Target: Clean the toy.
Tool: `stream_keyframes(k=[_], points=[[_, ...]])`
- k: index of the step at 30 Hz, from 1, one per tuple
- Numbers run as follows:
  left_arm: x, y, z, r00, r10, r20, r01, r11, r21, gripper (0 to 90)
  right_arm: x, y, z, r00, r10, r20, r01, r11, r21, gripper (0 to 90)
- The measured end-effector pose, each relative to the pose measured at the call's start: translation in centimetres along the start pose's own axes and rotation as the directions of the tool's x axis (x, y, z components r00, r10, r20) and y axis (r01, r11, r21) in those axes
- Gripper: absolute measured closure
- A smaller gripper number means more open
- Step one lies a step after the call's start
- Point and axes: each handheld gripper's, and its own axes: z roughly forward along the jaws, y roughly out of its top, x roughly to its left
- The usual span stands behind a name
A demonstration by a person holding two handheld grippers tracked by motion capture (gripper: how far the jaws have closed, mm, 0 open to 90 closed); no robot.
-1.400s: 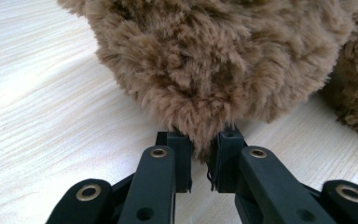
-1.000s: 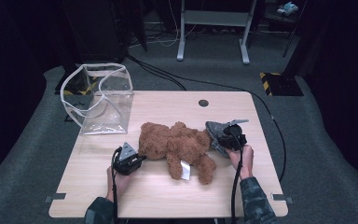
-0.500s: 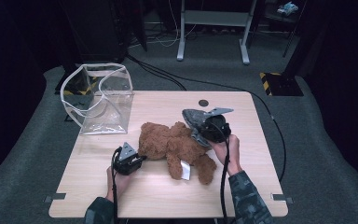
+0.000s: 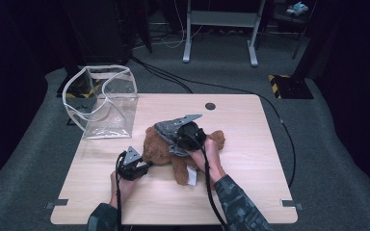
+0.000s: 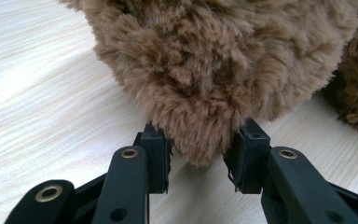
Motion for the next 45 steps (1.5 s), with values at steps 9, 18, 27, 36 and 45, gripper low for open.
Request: stream_keyframes(k=[9,18,27,36,45], points=[[0.0,0.0,-0.1,1.0000,-0.005,-0.001,0.005,1.0000,-0.008,78.0,1.5,0.3,2.2,0.9986,-0.042,-0.033,0.043,0.999,0.027,79.2],[0.1,-0.1,-0.2,1.0000,-0.004,-0.002,0.004,0.9997,-0.024,81.2,-0.3,-1.5,1.5,0.9990,-0.025,0.038,0.023,0.998,0.051,79.6],[0.1,-0.1,-0.2,1.0000,-0.008,0.003,0.008,0.9992,-0.038,80.9,-0.6,-1.9,0.2,0.9996,0.009,0.027,-0.009,1.000,-0.004,79.3],[0.0,-0.1,-0.2,0.9998,-0.016,0.009,0.016,0.9995,-0.028,80.8,2.4,-0.6,1.0,0.9976,-0.028,-0.063,0.025,0.999,-0.033,79.1],[0.0,-0.1,-0.2,0.9999,-0.012,0.001,0.012,0.9992,-0.038,81.4,4.4,-0.9,3.1,0.9927,-0.077,-0.092,0.076,0.997,-0.015,79.4]])
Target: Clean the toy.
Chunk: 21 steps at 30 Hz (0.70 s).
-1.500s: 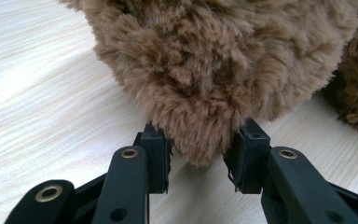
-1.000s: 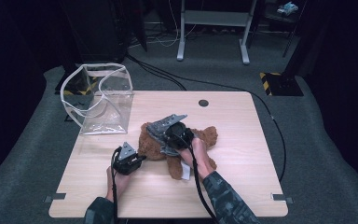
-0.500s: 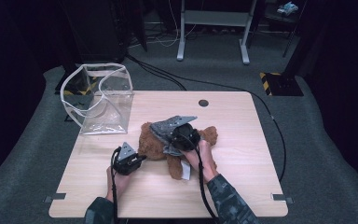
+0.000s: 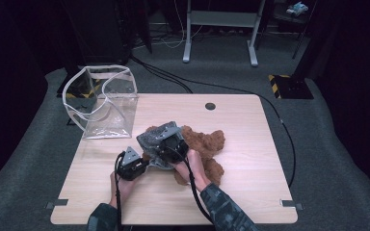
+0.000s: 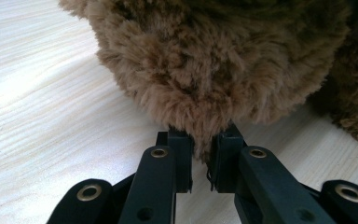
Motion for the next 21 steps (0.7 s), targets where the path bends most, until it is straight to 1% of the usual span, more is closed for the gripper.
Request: stream_keyframes(k=[1,2,3,4,5,6,7,9,10,12,13,14,15,17,19,21], points=[[0.0,0.0,0.0,1.0000,0.000,0.000,0.000,1.0000,0.000,81.4,0.0,-0.1,0.1,0.9998,0.021,0.002,-0.021,1.000,-0.001,79.5],[0.0,0.0,0.0,1.0000,0.000,-0.001,0.000,1.0000,0.000,81.4,-0.1,-0.2,0.0,0.9997,0.023,0.003,-0.023,1.000,0.006,79.6],[0.0,0.0,0.0,1.0000,-0.006,0.000,0.006,1.0000,0.000,81.5,-0.3,-0.4,-0.1,0.9996,0.025,0.013,-0.025,1.000,0.003,79.6],[0.1,0.0,0.0,1.0000,-0.008,0.002,0.008,1.0000,0.000,81.5,-0.5,-0.6,-0.3,0.9995,0.023,0.020,-0.023,1.000,0.020,79.7],[0.1,0.0,-0.1,0.9999,-0.008,0.010,0.008,1.0000,0.005,81.5,-0.7,-0.8,-0.4,0.9990,0.035,0.027,-0.035,0.999,0.022,79.6],[0.1,0.0,-0.1,0.9999,-0.008,0.010,0.008,1.0000,0.005,81.5,-1.0,-1.1,-0.6,0.9990,0.029,0.033,-0.030,0.999,0.029,79.7],[0.1,0.0,-0.1,1.0000,-0.004,0.007,0.004,1.0000,0.002,81.5,-1.3,-1.4,-0.8,0.9985,0.035,0.041,-0.036,0.999,0.041,79.6],[0.1,0.0,-0.1,0.9999,-0.007,0.008,0.007,1.0000,0.000,81.6,-2.1,-2.0,-1.3,0.9969,0.048,0.062,-0.051,0.998,0.046,79.7],[0.1,0.0,-0.1,1.0000,-0.002,0.009,0.002,1.0000,0.001,81.6,-2.4,-2.4,-1.5,0.9956,0.061,0.071,-0.064,0.997,0.046,79.7],[0.1,0.0,-0.1,0.9999,-0.003,0.010,0.003,1.0000,0.000,81.6,-3.0,-2.8,-2.0,0.9953,0.069,0.069,-0.071,0.997,0.027,79.6],[0.1,0.0,-0.1,1.0000,-0.003,0.010,0.003,1.0000,0.000,81.6,-2.9,-2.8,-2.3,0.9950,0.071,0.070,-0.073,0.997,0.022,79.6],[0.1,0.0,-0.1,0.9999,-0.006,0.012,0.006,1.0000,0.002,81.6,-2.8,-2.7,-2.5,0.9957,0.069,0.061,-0.070,0.998,0.009,79.5],[0.1,0.0,-0.1,0.9999,-0.007,0.013,0.007,1.0000,0.002,81.6,-2.7,-2.6,-2.7,0.9974,0.051,0.051,-0.051,0.999,-0.005,79.5],[0.1,0.0,-0.1,0.9999,-0.002,0.012,0.002,1.0000,0.004,81.5,-2.0,-2.1,-2.9,0.9980,0.041,0.047,-0.040,0.999,-0.024,79.5],[0.1,0.0,-0.1,0.9999,-0.002,0.013,0.002,1.0000,0.004,81.5,-1.3,-1.6,-2.7,0.9991,0.025,0.033,-0.024,0.999,-0.024,79.5],[0.1,0.0,-0.1,0.9999,-0.003,0.013,0.003,1.0000,0.005,81.5,-0.5,-1.2,-2.1,0.9996,0.018,0.021,-0.018,1.000,-0.017,79.4]])
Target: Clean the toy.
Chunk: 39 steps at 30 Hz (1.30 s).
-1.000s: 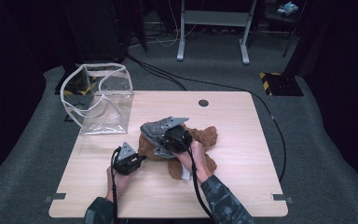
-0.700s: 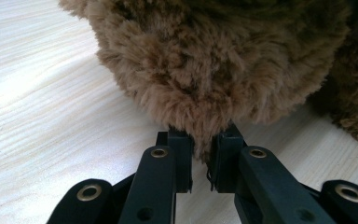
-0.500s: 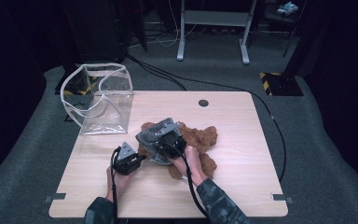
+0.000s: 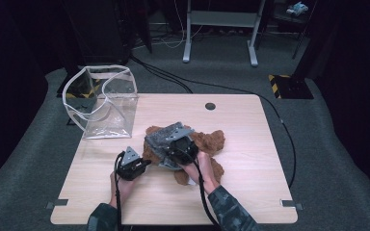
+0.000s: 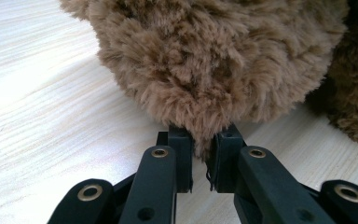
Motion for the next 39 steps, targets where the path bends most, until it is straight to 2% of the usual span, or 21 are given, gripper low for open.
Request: stream_keyframes(k=[4,6,7,10,11,13,14,15,19,24,28,35,39], points=[[0.0,0.0,0.0,1.0000,-0.005,0.001,0.005,1.0000,0.000,81.6,1.0,0.2,1.6,0.9987,-0.021,-0.047,0.020,1.000,-0.003,79.3],[0.0,0.0,0.0,1.0000,-0.004,0.000,0.004,1.0000,0.002,81.6,1.2,0.1,2.2,0.9987,-0.017,-0.048,0.018,0.999,0.027,79.3],[0.0,0.0,0.0,1.0000,-0.003,0.000,0.003,1.0000,0.002,81.6,1.1,0.0,2.4,0.9987,-0.016,-0.049,0.017,1.000,0.023,79.5],[0.0,0.0,0.0,1.0000,-0.005,0.000,0.005,1.0000,0.000,81.6,0.7,-0.3,2.3,0.9984,-0.005,-0.056,0.008,0.999,0.045,79.5],[0.0,0.0,0.0,1.0000,-0.005,0.000,0.005,1.0000,0.000,81.6,0.6,-0.4,2.3,0.9985,-0.011,-0.053,0.014,0.998,0.058,79.6],[0.0,0.0,0.0,1.0000,-0.007,0.000,0.007,1.0000,-0.001,81.6,0.5,-0.8,2.1,0.9988,0.009,-0.047,-0.006,0.997,0.077,79.6],[0.0,0.0,0.1,0.9999,-0.007,-0.008,0.007,0.9999,-0.012,81.6,0.1,-1.0,2.0,0.9989,0.001,-0.046,0.003,0.996,0.087,79.6],[0.0,0.0,0.1,0.9999,-0.009,-0.008,0.009,0.9999,-0.011,81.6,0.0,-1.2,1.8,0.9992,0.015,-0.037,-0.012,0.996,0.088,79.6],[0.0,0.0,0.1,0.9999,-0.009,-0.008,0.009,0.9999,-0.012,81.6,-1.4,-2.1,0.8,0.9996,0.024,-0.014,-0.023,0.996,0.087,79.7],[0.0,0.0,0.1,1.0000,-0.003,-0.006,0.003,1.0000,-0.009,81.7,-3.4,-3.0,-1.1,0.9961,0.083,0.030,-0.085,0.995,0.061,79.9],[0.0,0.0,0.1,1.0000,-0.002,-0.003,0.002,1.0000,-0.002,81.8,-4.3,-3.8,-2.6,0.9934,0.090,0.071,-0.094,0.994,0.049,79.9],[0.0,0.0,0.1,1.0000,-0.003,0.002,0.003,1.0000,0.001,82.0,-6.8,-6.0,-4.9,0.9800,0.165,0.111,-0.169,0.985,0.026,79.9],[-0.1,0.0,0.2,1.0000,-0.002,-0.007,0.002,1.0000,-0.008,82.1,-8.1,-7.2,-5.7,0.9693,0.207,0.132,-0.212,0.977,0.021,79.9]])
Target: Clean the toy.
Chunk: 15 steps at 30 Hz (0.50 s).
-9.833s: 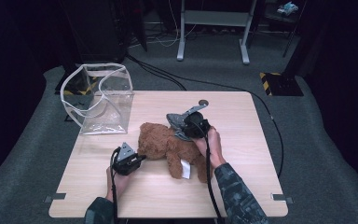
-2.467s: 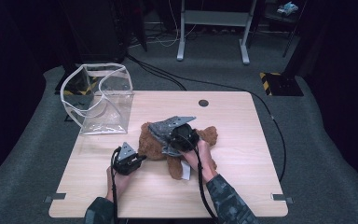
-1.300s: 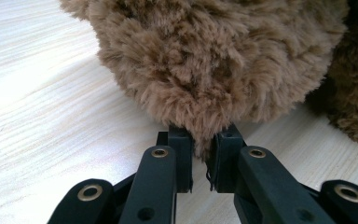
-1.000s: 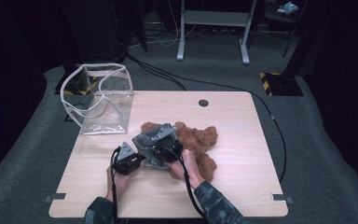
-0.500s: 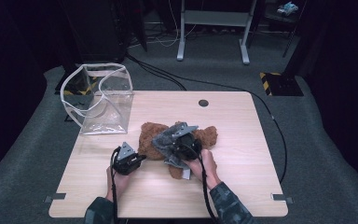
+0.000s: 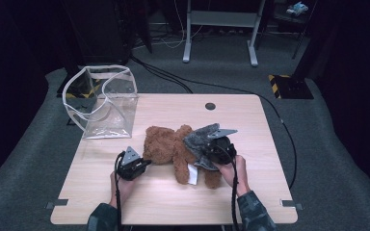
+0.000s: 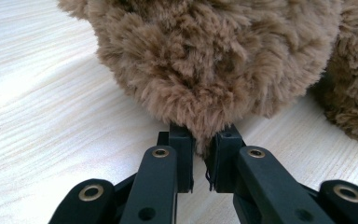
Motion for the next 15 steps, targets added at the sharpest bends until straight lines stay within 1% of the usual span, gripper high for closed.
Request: stream_keyframes(k=[3,5,7,8,10,12,13,15], points=[[0.1,0.0,-0.1,0.9999,0.006,0.008,-0.007,0.9999,0.010,82.2,-1.1,-0.7,-0.1,0.9993,0.034,0.016,-0.034,0.999,-0.003,79.9],[0.0,0.0,0.0,0.9999,0.008,0.007,-0.008,0.9999,0.011,82.4,-1.9,-1.2,0.1,0.9982,0.055,0.024,-0.055,0.998,0.004,80.0],[0.0,0.1,0.0,0.9999,0.008,0.006,-0.008,0.9999,0.012,82.5,-2.6,-1.6,0.4,0.9948,0.094,0.039,-0.094,0.996,0.006,80.0],[0.0,0.1,0.0,0.9999,0.009,0.004,-0.009,0.9999,0.013,82.5,-3.0,-1.9,0.6,0.9944,0.099,0.037,-0.100,0.995,0.015,80.0],[0.0,0.0,0.1,1.0000,0.010,0.000,-0.010,0.9999,0.008,82.7,-3.6,-2.4,1.0,0.9908,0.128,0.045,-0.129,0.991,0.027,80.0],[0.0,0.0,0.1,0.9999,0.010,0.000,-0.010,0.9999,0.008,82.8,-4.3,-2.7,1.5,0.9883,0.146,0.043,-0.148,0.989,0.030,80.0],[0.0,0.1,0.1,0.9999,0.010,-0.001,-0.010,0.9999,0.008,82.8,-4.5,-2.8,1.7,0.9874,0.153,0.042,-0.154,0.987,0.036,80.0],[0.0,0.1,0.1,0.9999,0.011,0.000,-0.011,0.9999,0.009,82.9,-4.9,-2.9,2.4,0.9829,0.177,0.051,-0.180,0.982,0.055,80.0]])
